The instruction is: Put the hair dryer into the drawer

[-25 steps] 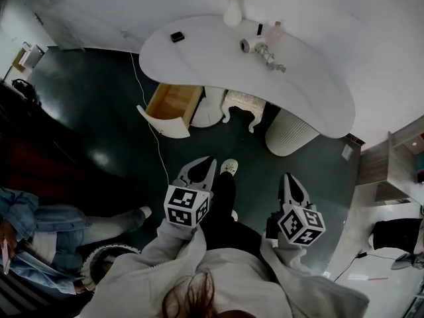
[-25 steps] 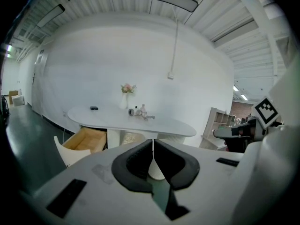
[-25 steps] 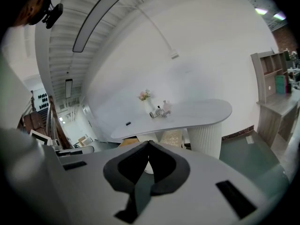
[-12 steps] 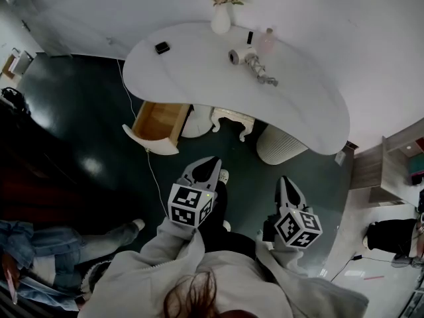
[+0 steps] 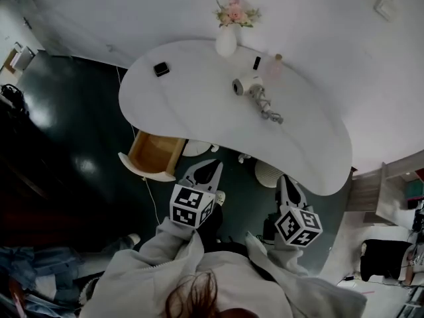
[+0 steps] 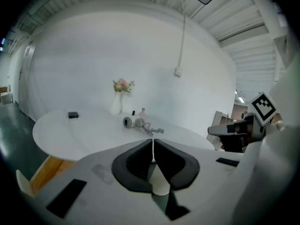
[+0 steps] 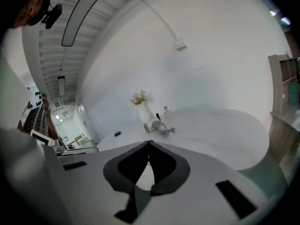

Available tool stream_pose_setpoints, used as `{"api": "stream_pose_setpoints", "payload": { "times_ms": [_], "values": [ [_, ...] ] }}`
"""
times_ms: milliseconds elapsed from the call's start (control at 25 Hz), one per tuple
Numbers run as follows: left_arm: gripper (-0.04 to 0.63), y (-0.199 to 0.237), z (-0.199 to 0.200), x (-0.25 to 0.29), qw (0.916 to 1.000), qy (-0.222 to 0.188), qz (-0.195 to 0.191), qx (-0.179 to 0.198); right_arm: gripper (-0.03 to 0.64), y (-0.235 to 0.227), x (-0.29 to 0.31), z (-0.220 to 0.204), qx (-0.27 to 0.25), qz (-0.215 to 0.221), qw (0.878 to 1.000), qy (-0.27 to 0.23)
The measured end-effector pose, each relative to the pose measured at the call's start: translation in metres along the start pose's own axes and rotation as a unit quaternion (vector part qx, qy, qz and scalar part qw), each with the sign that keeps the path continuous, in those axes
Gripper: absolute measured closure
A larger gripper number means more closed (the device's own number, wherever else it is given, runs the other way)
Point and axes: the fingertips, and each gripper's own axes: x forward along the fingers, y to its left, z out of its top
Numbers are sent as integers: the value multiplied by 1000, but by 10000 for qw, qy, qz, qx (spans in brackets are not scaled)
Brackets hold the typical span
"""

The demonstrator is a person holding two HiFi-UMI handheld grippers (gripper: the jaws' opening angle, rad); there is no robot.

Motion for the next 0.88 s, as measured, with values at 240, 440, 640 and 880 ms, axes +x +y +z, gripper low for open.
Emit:
{"api": "stream_pose_setpoints", "payload": {
  "times_ms": [240,440,640,880],
  "values": [
    [575,27,31,40,9999,-11,-104,24,567,-9,38,32,14,-155,9998,-110],
    [575,39,48,71,9995,-64,-279,102,566,-18,64,52,-1,-292,9993,-241],
    [575,45,57,93,9989,-48,-463,105,568,-24,80,61,11,-442,9987,-270],
    [575,41,55,108,9982,-31,-586,-79,568,-41,83,65,-21,-678,9975,-176]
  ]
}}
